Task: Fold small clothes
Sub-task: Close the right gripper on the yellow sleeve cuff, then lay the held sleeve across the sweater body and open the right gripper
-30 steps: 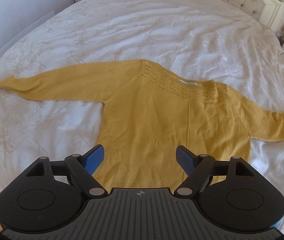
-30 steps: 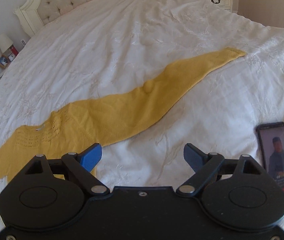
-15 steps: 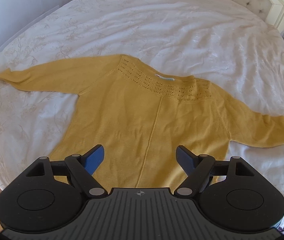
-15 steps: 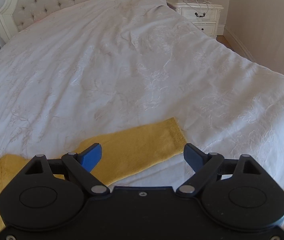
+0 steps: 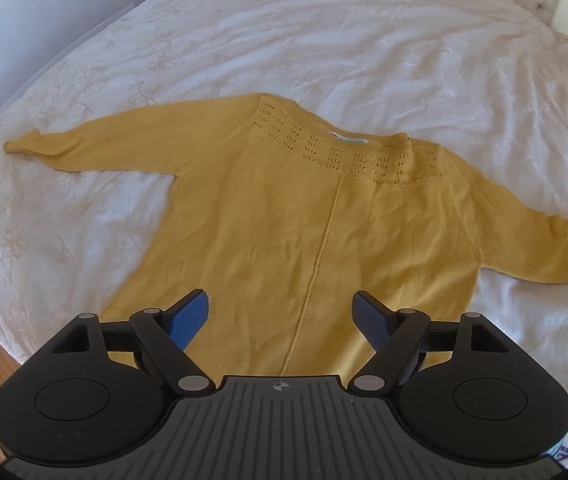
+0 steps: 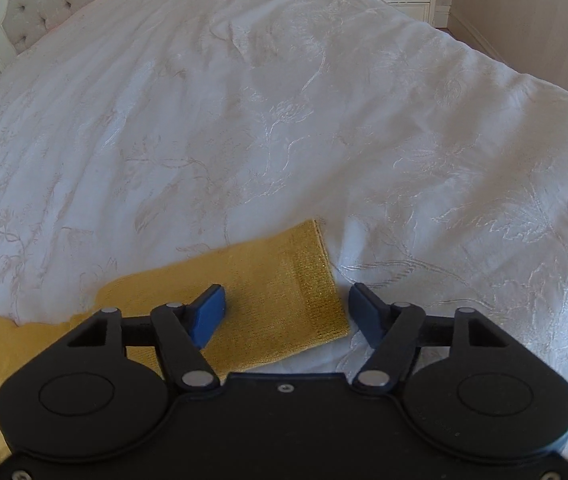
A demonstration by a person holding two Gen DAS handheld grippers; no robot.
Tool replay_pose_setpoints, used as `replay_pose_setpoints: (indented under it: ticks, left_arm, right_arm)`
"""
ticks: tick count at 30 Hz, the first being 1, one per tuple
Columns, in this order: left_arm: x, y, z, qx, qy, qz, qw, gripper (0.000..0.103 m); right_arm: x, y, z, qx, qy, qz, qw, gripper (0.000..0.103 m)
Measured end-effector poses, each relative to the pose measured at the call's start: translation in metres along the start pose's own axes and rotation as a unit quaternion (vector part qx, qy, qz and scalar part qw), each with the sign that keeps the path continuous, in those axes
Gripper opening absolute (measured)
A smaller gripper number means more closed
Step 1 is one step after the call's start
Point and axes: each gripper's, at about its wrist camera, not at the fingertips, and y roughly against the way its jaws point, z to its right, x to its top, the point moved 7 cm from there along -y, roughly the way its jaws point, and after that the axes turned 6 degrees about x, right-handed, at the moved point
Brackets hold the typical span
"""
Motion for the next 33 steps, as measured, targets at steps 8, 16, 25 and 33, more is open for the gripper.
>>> replay_pose_setpoints:
  ticks: [8, 16, 25, 33]
  left_arm:
    - [0.002, -0.009, -0.007, -0.013, -0.007, 0.0, 0.9999, 0.079]
    - [0.008, -0.036, -0.028, -0.04, -0.027, -0.005, 0.9988, 0.079]
    - [0.032, -0.077, -0.084, -0.052, -0.07, 0.003, 0.9961, 0.079]
    - [0.051, -0.106, -0.16, -0.033, -0.061, 0.0, 0.9976, 0.079]
  right_arm:
    - [0.006, 0.023, -0.031, 0.03, 0.018, 0.024, 0.999, 0.015]
    - [0.011, 0.083, -0.121, 0.088, 0.054, 0.086, 0.991, 0.015]
    - [-0.021, 0.119, -0.282, 0.164, 0.091, 0.101, 0.977, 0.015]
    - [-0.078, 0.087, -0.422, 0.243, 0.12, 0.071, 0.96, 0.015]
